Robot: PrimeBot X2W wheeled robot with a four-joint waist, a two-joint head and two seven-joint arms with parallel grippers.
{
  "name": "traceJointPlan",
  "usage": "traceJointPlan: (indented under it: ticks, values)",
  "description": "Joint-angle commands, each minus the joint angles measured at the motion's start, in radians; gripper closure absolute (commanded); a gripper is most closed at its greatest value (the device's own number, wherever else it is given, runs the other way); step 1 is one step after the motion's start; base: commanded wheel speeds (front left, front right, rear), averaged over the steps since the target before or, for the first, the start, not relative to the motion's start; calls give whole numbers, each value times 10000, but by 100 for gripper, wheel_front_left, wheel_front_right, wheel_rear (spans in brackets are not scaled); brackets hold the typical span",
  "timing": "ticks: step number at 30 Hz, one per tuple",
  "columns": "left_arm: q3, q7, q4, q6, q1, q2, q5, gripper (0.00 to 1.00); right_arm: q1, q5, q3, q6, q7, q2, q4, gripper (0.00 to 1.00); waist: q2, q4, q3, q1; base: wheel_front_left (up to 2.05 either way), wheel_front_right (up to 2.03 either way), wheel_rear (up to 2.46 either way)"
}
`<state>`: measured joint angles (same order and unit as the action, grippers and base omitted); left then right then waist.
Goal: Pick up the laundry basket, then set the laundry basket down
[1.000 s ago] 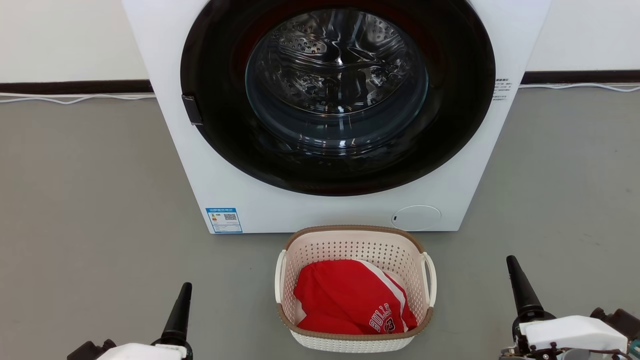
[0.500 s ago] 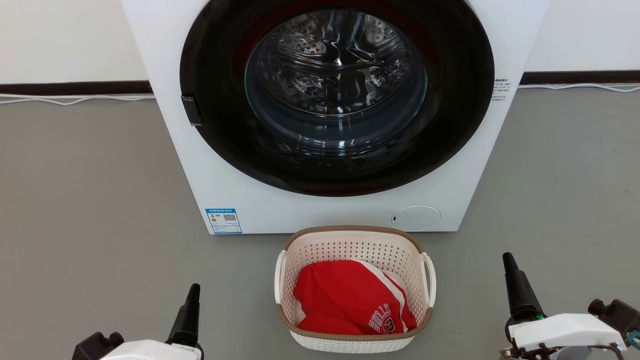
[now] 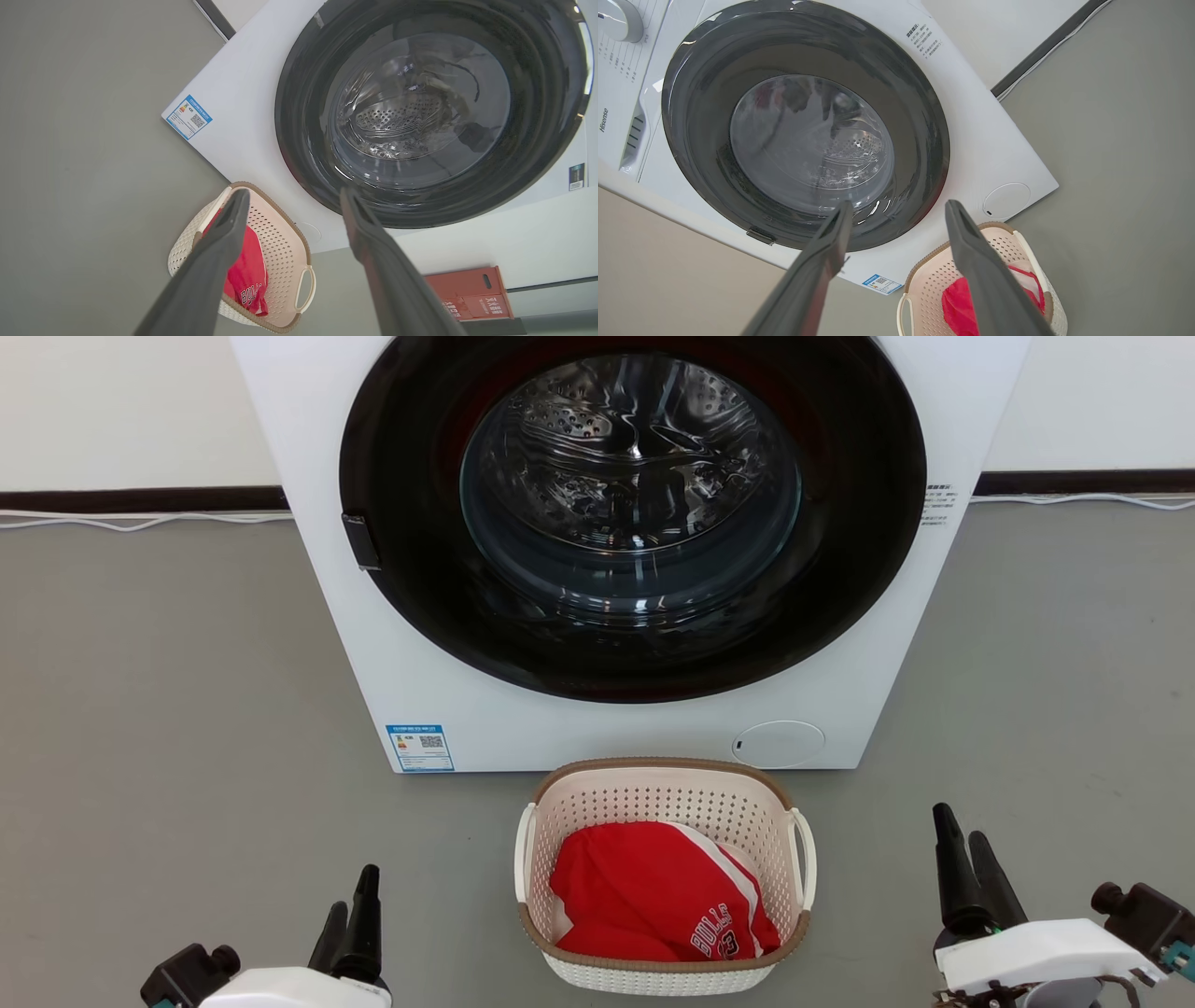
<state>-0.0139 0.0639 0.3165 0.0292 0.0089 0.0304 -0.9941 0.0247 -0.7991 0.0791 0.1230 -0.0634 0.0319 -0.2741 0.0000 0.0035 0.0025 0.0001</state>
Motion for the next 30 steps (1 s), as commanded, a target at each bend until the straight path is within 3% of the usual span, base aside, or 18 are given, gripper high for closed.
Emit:
traceJointPlan:
  ticks: [1, 30]
  values:
    - [84, 163, -305, -61, -254, 77, 306, 0, 208, 378, -156, 39, -167, 104, 327, 0, 0, 5, 3, -1, 0, 0, 0]
    - [-282, 1012, -443, -548, -175, 134, 3392, 0, 145, 4143, -258, 57, -1017, 150, 268, 0, 0, 30, 13, -1, 0, 0, 0]
